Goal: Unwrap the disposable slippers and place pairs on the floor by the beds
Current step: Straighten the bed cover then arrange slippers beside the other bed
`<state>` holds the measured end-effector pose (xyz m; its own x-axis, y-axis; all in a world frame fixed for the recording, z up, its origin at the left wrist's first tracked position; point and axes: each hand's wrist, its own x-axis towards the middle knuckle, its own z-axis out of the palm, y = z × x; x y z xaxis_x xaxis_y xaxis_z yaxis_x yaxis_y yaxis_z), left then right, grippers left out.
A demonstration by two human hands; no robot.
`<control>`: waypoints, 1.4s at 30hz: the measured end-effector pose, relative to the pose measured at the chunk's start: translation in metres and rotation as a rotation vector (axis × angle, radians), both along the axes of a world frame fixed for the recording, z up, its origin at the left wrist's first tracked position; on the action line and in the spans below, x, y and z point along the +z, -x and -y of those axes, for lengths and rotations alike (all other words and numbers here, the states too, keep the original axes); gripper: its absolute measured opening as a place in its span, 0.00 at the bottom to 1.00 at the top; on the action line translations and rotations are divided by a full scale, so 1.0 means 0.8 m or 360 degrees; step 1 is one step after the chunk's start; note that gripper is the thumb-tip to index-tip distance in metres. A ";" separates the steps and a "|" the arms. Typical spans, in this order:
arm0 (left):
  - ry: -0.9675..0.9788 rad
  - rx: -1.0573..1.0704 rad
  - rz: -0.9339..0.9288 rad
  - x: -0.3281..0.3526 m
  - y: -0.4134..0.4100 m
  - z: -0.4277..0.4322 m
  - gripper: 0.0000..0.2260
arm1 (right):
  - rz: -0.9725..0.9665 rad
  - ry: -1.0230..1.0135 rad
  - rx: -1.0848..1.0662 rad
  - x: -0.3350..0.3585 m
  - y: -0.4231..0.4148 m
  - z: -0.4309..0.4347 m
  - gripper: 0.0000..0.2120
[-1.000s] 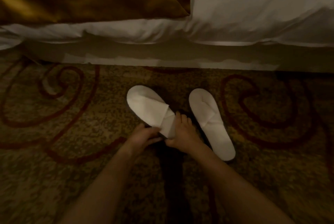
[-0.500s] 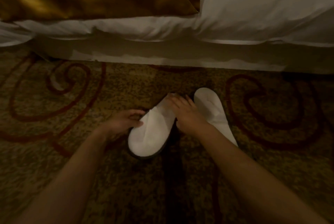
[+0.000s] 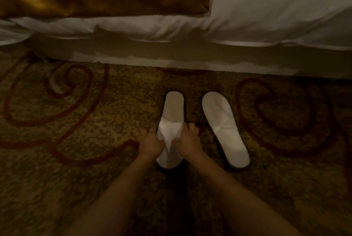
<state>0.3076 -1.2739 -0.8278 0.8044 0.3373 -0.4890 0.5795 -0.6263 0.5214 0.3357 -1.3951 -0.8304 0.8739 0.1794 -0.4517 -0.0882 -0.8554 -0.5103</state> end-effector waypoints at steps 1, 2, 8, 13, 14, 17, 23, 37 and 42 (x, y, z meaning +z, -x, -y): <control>-0.0107 -0.0044 -0.0052 0.001 -0.001 0.001 0.23 | 0.0024 0.0013 0.0024 0.000 -0.001 0.002 0.27; -0.0182 -0.0072 -0.0106 0.001 -0.002 0.003 0.24 | 0.0073 0.0008 0.0014 0.001 -0.004 0.005 0.27; -0.0402 0.0051 0.0076 0.027 -0.016 0.019 0.27 | 0.0739 0.0415 -0.0594 0.013 -0.033 0.081 0.29; -0.0410 -0.0298 0.0428 0.043 -0.033 0.046 0.30 | 0.0189 0.0630 -0.0536 -0.010 -0.028 0.128 0.50; -0.0380 -0.0416 0.0466 0.044 -0.036 0.054 0.30 | 0.0193 0.0652 -0.0481 -0.015 -0.026 0.130 0.51; -0.0369 -0.0785 0.0438 0.046 -0.049 0.076 0.30 | 0.0307 0.0563 -0.0462 -0.018 -0.026 0.145 0.47; -0.0552 -0.1382 0.0448 0.047 -0.090 0.119 0.25 | 0.0388 0.0162 0.0308 -0.008 -0.019 0.192 0.46; 0.0717 0.0032 0.0032 0.029 -0.063 0.163 0.21 | 0.0505 -0.0078 -0.0452 0.039 -0.018 0.191 0.29; 0.0483 0.0145 -0.0111 0.020 -0.048 0.169 0.23 | 0.0119 -0.0132 -0.0638 0.016 -0.014 0.153 0.30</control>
<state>0.3461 -1.4094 -0.8122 0.7387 0.2369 -0.6310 0.6670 -0.3920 0.6337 0.3470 -1.5174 -0.8174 0.9119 -0.1488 -0.3825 -0.3659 -0.7167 -0.5937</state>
